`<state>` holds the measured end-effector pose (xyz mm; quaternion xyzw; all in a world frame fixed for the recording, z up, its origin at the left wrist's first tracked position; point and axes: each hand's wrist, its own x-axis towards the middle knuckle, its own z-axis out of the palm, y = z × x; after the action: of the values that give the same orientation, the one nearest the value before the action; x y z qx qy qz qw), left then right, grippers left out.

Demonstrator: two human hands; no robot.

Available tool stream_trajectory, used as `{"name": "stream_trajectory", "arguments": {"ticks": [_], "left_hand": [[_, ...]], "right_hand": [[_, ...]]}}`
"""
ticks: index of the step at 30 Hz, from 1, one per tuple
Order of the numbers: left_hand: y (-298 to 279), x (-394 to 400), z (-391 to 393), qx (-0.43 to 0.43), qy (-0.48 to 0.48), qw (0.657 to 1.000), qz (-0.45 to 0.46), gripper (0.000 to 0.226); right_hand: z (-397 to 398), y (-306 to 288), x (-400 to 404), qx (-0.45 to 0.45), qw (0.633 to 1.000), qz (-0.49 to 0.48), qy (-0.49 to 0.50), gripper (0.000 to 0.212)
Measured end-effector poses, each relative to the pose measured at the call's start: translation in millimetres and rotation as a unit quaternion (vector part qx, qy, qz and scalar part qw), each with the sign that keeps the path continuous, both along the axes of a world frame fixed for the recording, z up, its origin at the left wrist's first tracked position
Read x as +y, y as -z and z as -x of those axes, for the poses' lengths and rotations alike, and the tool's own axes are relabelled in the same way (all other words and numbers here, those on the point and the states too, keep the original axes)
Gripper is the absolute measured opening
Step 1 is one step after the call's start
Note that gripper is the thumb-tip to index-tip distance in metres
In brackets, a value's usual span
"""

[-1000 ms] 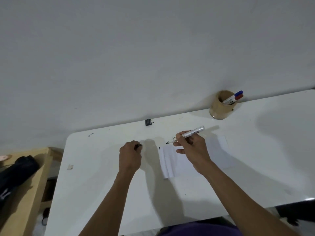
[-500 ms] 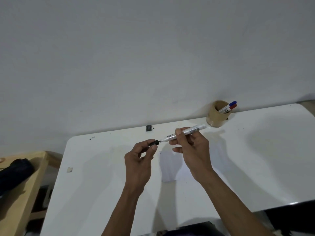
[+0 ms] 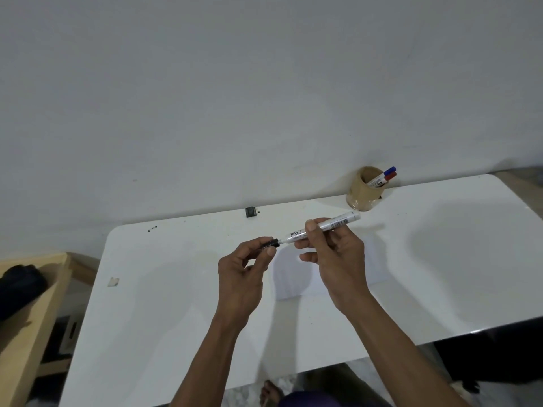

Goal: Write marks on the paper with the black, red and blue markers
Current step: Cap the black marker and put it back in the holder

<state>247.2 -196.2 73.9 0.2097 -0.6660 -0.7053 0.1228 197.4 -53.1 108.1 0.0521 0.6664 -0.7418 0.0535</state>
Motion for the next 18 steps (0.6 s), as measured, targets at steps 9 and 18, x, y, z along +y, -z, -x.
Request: {"name": "stream_trajectory", "arguments": {"ticks": [9, 18], "left_hand": [[-6, 26, 17, 0.010, 0.022, 0.999, -0.028, 0.017], [-10, 77, 70, -0.001, 0.039, 0.999, -0.005, 0.016]], "right_hand": [[17, -1, 23, -0.028, 0.999, 0.039, 0.013, 0.014], [59, 8, 69, -0.033, 0.998, 0.050, 0.011, 0.011]]}}
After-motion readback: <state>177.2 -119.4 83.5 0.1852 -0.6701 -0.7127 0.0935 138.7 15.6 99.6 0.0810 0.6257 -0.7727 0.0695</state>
